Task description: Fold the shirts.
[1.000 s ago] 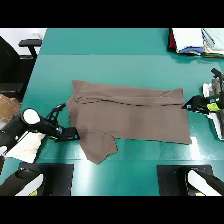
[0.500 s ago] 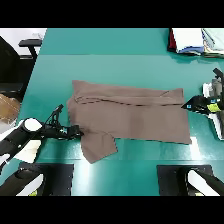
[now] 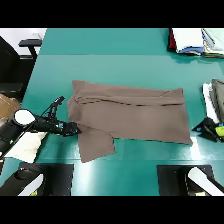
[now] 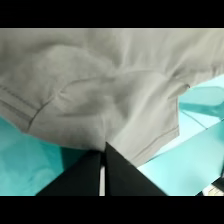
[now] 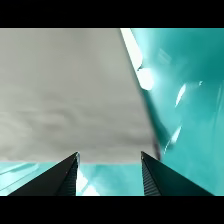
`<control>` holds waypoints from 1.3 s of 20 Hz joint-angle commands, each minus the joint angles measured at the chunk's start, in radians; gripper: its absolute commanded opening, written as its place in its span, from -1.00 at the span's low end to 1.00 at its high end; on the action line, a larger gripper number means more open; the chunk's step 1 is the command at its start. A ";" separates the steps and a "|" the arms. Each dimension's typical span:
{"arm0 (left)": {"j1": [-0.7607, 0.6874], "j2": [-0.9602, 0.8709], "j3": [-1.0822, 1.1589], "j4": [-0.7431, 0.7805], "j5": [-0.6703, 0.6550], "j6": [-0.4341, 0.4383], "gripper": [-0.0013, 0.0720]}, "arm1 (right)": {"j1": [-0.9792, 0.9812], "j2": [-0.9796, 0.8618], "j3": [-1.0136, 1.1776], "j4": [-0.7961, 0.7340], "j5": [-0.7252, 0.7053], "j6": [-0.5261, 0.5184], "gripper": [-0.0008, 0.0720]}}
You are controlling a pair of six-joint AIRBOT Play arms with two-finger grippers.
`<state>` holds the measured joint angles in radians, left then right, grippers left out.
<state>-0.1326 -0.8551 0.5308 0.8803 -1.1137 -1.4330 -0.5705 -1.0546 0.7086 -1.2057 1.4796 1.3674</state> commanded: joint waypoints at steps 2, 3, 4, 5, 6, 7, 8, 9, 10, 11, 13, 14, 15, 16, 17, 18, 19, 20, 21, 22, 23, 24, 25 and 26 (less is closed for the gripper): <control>0.000 0.005 0.020 0.034 -0.031 -0.006 -0.89 | -0.072 -0.086 -0.126 0.012 -0.041 0.022 0.26; 0.000 0.005 0.020 0.036 -0.031 -0.006 -0.89 | -0.058 -0.105 -0.137 0.033 -0.063 0.022 0.26; 0.000 0.005 0.020 0.037 -0.031 -0.006 -0.89 | -0.038 -0.122 -0.137 0.057 -0.084 0.022 0.26; 0.000 0.005 0.020 0.037 -0.028 -0.006 -0.89 | -0.013 -0.133 -0.134 0.078 -0.107 0.022 0.25; 0.000 0.005 0.020 0.041 -0.028 -0.006 -0.89 | 0.017 -0.140 -0.128 0.090 -0.129 0.022 0.20; 0.000 0.005 0.020 0.046 -0.031 -0.007 -0.89 | 0.050 -0.142 -0.116 0.087 -0.142 0.022 -0.14; 0.000 0.005 0.020 0.060 -0.050 -0.007 -0.89 | 0.084 -0.141 -0.101 0.085 -0.143 0.022 -0.48; 0.000 0.005 0.024 0.084 -0.079 -0.008 -0.89 | 0.113 -0.140 -0.083 0.079 -0.137 0.021 -0.68; 0.000 0.005 0.033 0.114 -0.112 -0.019 -0.90 | 0.138 -0.137 -0.061 0.070 -0.121 0.021 -0.92; 0.000 0.007 0.048 0.147 -0.149 -0.034 -0.90 | 0.161 -0.129 -0.040 0.051 -0.102 0.021 -0.93; 0.000 0.063 0.057 0.191 -0.188 -0.058 -0.90 | 0.201 -0.081 -0.005 -0.013 -0.064 0.022 -0.93; 0.000 0.105 0.057 0.206 -0.204 -0.080 -0.90 | 0.214 -0.042 0.005 -0.052 -0.041 0.023 -0.93; 0.000 0.152 0.057 0.218 -0.238 -0.101 -0.90 | 0.222 0.000 0.013 -0.081 -0.016 0.023 -0.93; 0.000 0.193 0.057 0.220 -0.285 -0.111 -0.90 | 0.227 0.045 0.021 -0.105 0.013 0.023 -0.93; 0.000 0.232 0.058 0.214 -0.348 -0.117 -0.90 | 0.226 0.089 0.026 -0.117 0.048 0.023 -0.93; 0.000 0.261 0.065 0.215 -0.412 -0.131 -0.90 | 0.226 0.138 0.026 -0.134 0.080 0.027 -0.93; 0.000 0.275 0.078 0.215 -0.452 -0.139 -0.90 | 0.226 0.179 0.026 -0.133 0.095 0.030 -0.93; 0.000 0.274 0.098 0.215 -0.468 -0.139 -0.90 | 0.226 0.210 0.026 -0.130 0.092 0.031 -0.93; 0.000 0.264 0.121 0.221 -0.457 -0.139 -0.90 | 0.227 0.230 0.029 -0.126 0.091 0.032 -0.93; 0.000 0.253 0.143 0.230 -0.428 -0.138 -0.90 | 0.227 0.235 0.039 -0.122 0.088 0.048 -0.93; 0.000 0.232 0.170 0.245 -0.385 -0.137 -0.90 | 0.229 0.224 0.055 -0.121 0.079 0.048 -0.93; 0.000 0.199 0.200 0.266 -0.340 -0.121 -0.90 | 0.244 0.196 0.083 -0.122 0.065 0.048 -0.93; 0.000 0.159 0.231 0.294 -0.297 -0.103 -0.90 | 0.276 0.154 0.118 -0.122 0.051 0.048 -0.93; 0.000 0.109 0.264 0.317 -0.257 -0.102 -0.90 | 0.313 0.111 0.154 -0.122 0.027 0.048 -0.93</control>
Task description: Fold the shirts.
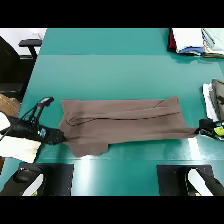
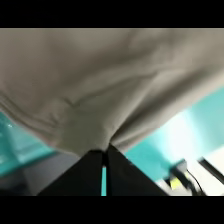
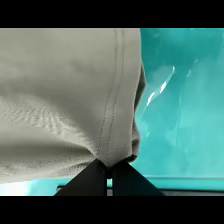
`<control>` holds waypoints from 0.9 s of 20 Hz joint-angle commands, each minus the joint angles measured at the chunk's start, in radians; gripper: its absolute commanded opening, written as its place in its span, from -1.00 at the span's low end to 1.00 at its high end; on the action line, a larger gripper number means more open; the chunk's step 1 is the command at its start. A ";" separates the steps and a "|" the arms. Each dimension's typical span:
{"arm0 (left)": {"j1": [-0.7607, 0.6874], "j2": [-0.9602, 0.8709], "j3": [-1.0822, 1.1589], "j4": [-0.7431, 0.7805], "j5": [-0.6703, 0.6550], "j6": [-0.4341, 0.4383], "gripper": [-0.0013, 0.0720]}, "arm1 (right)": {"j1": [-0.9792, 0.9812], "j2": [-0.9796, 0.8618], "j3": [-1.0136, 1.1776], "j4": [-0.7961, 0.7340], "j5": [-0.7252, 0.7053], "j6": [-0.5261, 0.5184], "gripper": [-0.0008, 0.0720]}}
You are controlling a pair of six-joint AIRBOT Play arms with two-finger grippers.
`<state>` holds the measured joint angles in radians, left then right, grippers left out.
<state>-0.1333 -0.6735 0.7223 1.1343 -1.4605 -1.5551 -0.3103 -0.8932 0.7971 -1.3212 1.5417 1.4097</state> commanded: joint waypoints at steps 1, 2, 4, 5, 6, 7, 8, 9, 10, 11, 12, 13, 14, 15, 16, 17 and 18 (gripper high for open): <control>0.001 -0.130 0.106 0.070 0.136 0.049 -0.89 | 0.087 -0.100 0.106 -0.005 -0.069 0.010 -0.93; 0.001 -0.187 0.135 0.071 0.185 0.079 -0.89 | 0.124 -0.159 0.153 -0.006 -0.104 0.030 -0.93; 0.001 -0.314 0.196 0.075 0.291 0.117 -0.89 | 0.184 -0.284 0.255 -0.005 -0.132 0.048 -0.93; 0.001 -0.370 0.220 0.080 0.338 0.124 -0.89 | 0.208 -0.343 0.305 -0.005 -0.135 0.048 -0.93; 0.001 -0.423 0.243 0.082 0.383 0.124 -0.89 | 0.230 -0.401 0.354 -0.005 -0.136 0.048 -0.93; 0.001 -0.468 0.261 0.085 0.422 0.124 -0.89 | 0.246 -0.452 0.398 -0.005 -0.135 0.048 -0.93; 0.001 -0.509 0.277 0.088 0.460 0.124 -0.89 | 0.257 -0.496 0.435 0.005 -0.136 0.048 -0.93; 0.001 -0.539 0.286 0.090 0.496 0.123 -0.89 | 0.259 -0.538 0.471 0.038 -0.136 0.048 -0.93; 0.001 -0.563 0.293 0.090 0.521 0.123 -0.82 | 0.259 -0.574 0.500 0.068 -0.136 0.047 -0.93; 0.001 -0.576 0.297 0.089 0.534 0.114 -0.12 | 0.259 -0.605 0.528 0.087 -0.137 0.039 -0.90; 0.001 -0.577 0.297 0.089 0.545 0.091 0.45 | 0.259 -0.629 0.552 0.109 -0.137 0.013 -0.55; 0.001 -0.577 0.303 0.089 0.542 0.086 0.49 | 0.256 -0.650 0.577 0.127 -0.128 -0.014 -0.05; 0.001 -0.576 0.316 0.089 0.527 0.089 0.49 | 0.245 -0.661 0.593 0.146 -0.121 -0.030 0.11; 0.001 -0.573 0.331 0.089 0.498 0.089 0.49 | 0.230 -0.661 0.596 0.173 -0.109 -0.071 0.17; 0.001 -0.573 0.349 0.087 0.452 0.089 0.49 | 0.207 -0.651 0.586 0.192 -0.101 -0.104 0.17; 0.001 -0.573 0.362 0.078 0.409 0.089 0.48 | 0.173 -0.627 0.554 0.206 -0.108 -0.128 0.19; 0.001 -0.573 0.364 0.069 0.385 0.089 0.45 | 0.139 -0.606 0.516 0.204 -0.115 -0.140 0.40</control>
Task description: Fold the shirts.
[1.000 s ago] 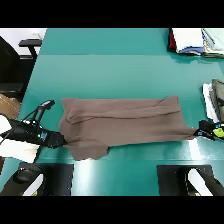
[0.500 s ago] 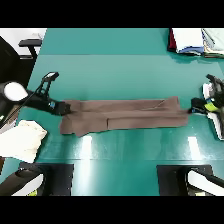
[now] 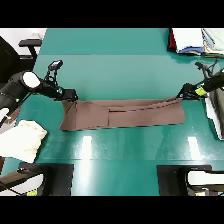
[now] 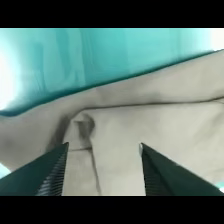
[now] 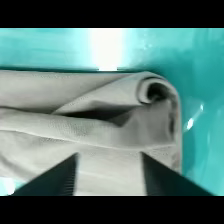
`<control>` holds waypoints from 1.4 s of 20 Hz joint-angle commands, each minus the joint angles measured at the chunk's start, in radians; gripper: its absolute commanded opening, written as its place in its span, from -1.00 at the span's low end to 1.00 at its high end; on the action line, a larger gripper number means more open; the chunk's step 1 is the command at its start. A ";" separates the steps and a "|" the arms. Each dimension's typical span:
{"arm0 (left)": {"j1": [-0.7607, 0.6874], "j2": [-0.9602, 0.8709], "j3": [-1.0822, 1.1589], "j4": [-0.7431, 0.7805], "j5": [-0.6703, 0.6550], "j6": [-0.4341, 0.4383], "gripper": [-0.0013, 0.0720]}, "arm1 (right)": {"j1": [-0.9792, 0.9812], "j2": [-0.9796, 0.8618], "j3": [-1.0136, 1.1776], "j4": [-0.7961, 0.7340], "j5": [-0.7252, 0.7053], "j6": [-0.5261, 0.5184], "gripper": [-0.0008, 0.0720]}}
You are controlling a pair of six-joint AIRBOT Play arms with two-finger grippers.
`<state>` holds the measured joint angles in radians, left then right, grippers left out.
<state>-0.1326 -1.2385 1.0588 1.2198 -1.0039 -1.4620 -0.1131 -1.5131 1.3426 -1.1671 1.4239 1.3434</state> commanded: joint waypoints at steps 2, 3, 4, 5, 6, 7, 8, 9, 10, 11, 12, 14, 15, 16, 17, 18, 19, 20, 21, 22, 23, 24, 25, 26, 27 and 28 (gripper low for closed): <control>0.000 -0.008 0.027 -0.054 -0.088 -0.004 -0.63 | -0.147 0.045 -0.116 0.051 -0.014 -0.094 0.65; 0.000 -0.008 0.027 -0.082 -0.085 -0.003 -0.89 | -0.196 0.048 -0.156 0.058 -0.016 -0.112 0.68; 0.000 -0.008 0.027 -0.122 -0.079 -0.003 -0.89 | -0.240 0.047 -0.193 0.085 -0.019 -0.141 0.68; 0.000 -0.008 0.027 -0.166 -0.068 -0.003 -0.89 | -0.283 0.032 -0.224 0.133 -0.016 -0.182 0.67; -0.005 -0.008 0.027 -0.203 -0.049 0.002 -0.89 | -0.313 0.011 -0.246 0.177 -0.014 -0.202 0.67; -0.019 -0.008 0.027 -0.209 -0.024 0.003 -0.89 | -0.332 -0.015 -0.266 0.212 -0.014 -0.215 0.67; -0.042 -0.008 0.026 -0.209 0.006 0.003 -0.89 | -0.333 -0.042 -0.281 0.240 -0.013 -0.229 0.67; -0.072 -0.012 0.026 -0.210 0.038 -0.006 -0.89 | -0.326 -0.068 -0.286 0.260 -0.009 -0.241 0.66; -0.104 -0.018 0.027 -0.210 0.065 -0.016 -0.89 | -0.309 -0.093 -0.285 0.274 -0.006 -0.246 0.65; -0.139 -0.026 0.027 -0.209 0.088 -0.029 -0.89 | -0.284 -0.116 -0.280 0.292 -0.010 -0.249 0.63; -0.172 -0.036 0.027 -0.210 0.107 -0.032 -0.89 | -0.254 -0.138 -0.267 0.310 -0.014 -0.251 0.54; -0.233 -0.066 0.027 -0.210 0.139 -0.054 -0.89 | -0.203 -0.163 -0.235 0.320 -0.023 -0.254 -0.09; -0.261 -0.084 0.028 -0.210 0.156 -0.080 -0.89 | -0.184 -0.162 -0.222 0.320 -0.029 -0.255 -0.62; -0.285 -0.104 0.029 -0.211 0.174 -0.084 -0.89 | -0.170 -0.156 -0.201 0.321 -0.028 -0.257 -0.93; -0.307 -0.130 0.040 -0.216 0.183 -0.086 -0.89 | -0.163 -0.143 -0.178 0.328 -0.020 -0.257 -0.93; -0.324 -0.164 0.062 -0.227 0.180 -0.087 -0.89 | -0.161 -0.121 -0.153 0.343 -0.006 -0.256 -0.93; -0.341 -0.205 0.093 -0.241 0.176 -0.086 -0.89 | -0.160 -0.090 -0.128 0.367 0.011 -0.256 -0.93; -0.359 -0.248 0.130 -0.241 0.173 -0.086 -0.89 | -0.160 -0.055 -0.103 0.412 0.034 -0.254 -0.93; -0.378 -0.294 0.171 -0.241 0.173 -0.086 -0.89 | -0.160 -0.017 -0.082 0.465 0.048 -0.251 -0.93; -0.394 -0.338 0.210 -0.246 0.171 -0.086 -0.89 | -0.153 0.024 -0.059 0.509 0.058 -0.240 -0.93; -0.412 -0.385 0.253 -0.259 0.165 -0.086 -0.89 | -0.140 0.066 -0.037 0.539 0.062 -0.218 -0.93; -0.429 -0.424 0.291 -0.273 0.156 -0.086 -0.89 | -0.124 0.103 -0.016 0.548 0.062 -0.196 -0.93; -0.446 -0.462 0.327 -0.285 0.149 -0.085 -0.89 | -0.098 0.137 0.005 0.546 0.065 -0.178 -0.93; -0.463 -0.490 0.355 -0.285 0.149 -0.085 -0.89 | -0.066 0.169 0.027 0.546 0.065 -0.164 -0.93; -0.480 -0.517 0.381 -0.285 0.150 -0.084 -0.89 | -0.035 0.193 0.047 0.546 0.062 -0.146 -0.93; -0.495 -0.544 0.405 -0.286 0.150 -0.084 -0.89 | 0.003 0.211 0.071 0.547 0.060 -0.127 -0.93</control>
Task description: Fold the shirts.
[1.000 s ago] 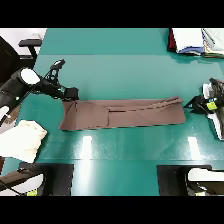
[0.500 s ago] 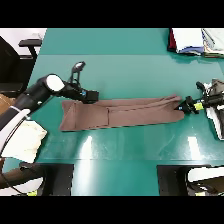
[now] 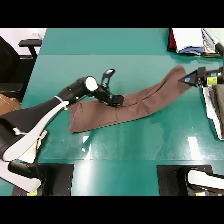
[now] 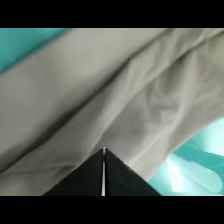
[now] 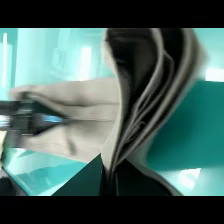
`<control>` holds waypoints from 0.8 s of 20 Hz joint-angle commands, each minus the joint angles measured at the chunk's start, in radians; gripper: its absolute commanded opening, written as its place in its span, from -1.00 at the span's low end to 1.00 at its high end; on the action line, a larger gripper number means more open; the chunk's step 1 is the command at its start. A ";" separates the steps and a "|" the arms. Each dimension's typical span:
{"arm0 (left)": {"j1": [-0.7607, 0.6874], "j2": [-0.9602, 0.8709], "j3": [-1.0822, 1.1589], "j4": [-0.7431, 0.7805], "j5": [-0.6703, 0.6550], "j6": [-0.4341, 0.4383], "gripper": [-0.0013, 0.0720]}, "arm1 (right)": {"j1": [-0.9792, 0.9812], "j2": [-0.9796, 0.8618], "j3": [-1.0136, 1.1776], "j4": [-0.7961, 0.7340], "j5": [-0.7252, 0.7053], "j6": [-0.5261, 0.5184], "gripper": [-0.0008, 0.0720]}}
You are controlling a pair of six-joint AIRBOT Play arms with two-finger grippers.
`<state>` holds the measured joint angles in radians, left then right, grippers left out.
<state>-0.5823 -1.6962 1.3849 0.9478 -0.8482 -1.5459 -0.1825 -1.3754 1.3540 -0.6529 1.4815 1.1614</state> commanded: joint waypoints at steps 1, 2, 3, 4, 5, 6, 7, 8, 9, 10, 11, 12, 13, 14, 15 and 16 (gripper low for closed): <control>-0.057 -0.107 0.101 -0.013 -0.007 -0.001 -0.89 | 0.108 0.084 0.082 0.033 0.003 0.073 -0.93; -0.069 -0.129 0.122 -0.014 -0.007 -0.002 -0.89 | 0.148 0.093 0.105 0.033 0.002 0.081 -0.93; -0.077 -0.145 0.138 -0.014 -0.006 -0.003 -0.89 | 0.187 0.095 0.127 0.033 0.003 0.093 -0.93; -0.083 -0.158 0.153 -0.013 -0.006 -0.013 -0.89 | 0.224 0.095 0.146 0.033 0.002 0.105 -0.93; -0.085 -0.170 0.160 -0.013 -0.006 -0.027 -0.89 | 0.257 0.095 0.161 0.034 -0.003 0.116 -0.93; -0.085 -0.173 0.160 -0.012 -0.013 -0.028 -0.89 | 0.290 0.095 0.175 0.034 -0.013 0.122 -0.93; -0.085 -0.176 0.160 -0.008 -0.025 -0.028 -0.89 | 0.320 0.095 0.184 0.034 -0.022 0.124 -0.93; -0.085 -0.178 0.160 -0.004 -0.035 -0.027 -0.89 | 0.348 0.095 0.193 0.034 -0.031 0.125 -0.93; -0.085 -0.177 0.160 -0.004 -0.042 -0.027 -0.89 | 0.373 0.095 0.196 0.034 -0.044 0.129 -0.93; -0.081 -0.171 0.161 -0.005 -0.047 -0.026 -0.89 | 0.392 0.095 0.197 0.034 -0.055 0.132 -0.93; -0.071 -0.162 0.171 -0.004 -0.063 -0.025 -0.89 | 0.409 0.095 0.197 0.034 -0.065 0.132 -0.93; -0.053 -0.142 0.177 0.002 -0.074 -0.025 -0.89 | 0.426 0.095 0.197 0.034 -0.075 0.132 -0.93; -0.029 -0.103 0.180 0.033 -0.086 -0.026 -0.89 | 0.444 0.095 0.197 0.034 -0.080 0.132 -0.93; 0.003 -0.051 0.180 0.086 -0.098 -0.027 -0.89 | 0.465 0.095 0.197 0.034 -0.084 0.132 -0.93; 0.039 0.001 0.180 0.141 -0.116 -0.032 -0.89 | 0.492 0.094 0.197 0.034 -0.093 0.132 -0.93; 0.086 0.062 0.180 0.196 -0.140 -0.047 -0.89 | 0.525 0.090 0.197 0.035 -0.108 0.132 -0.93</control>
<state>-0.5762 -1.7447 1.5589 1.0229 -0.9390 -1.5749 0.2729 -1.2819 1.5478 -0.6201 1.4067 1.2911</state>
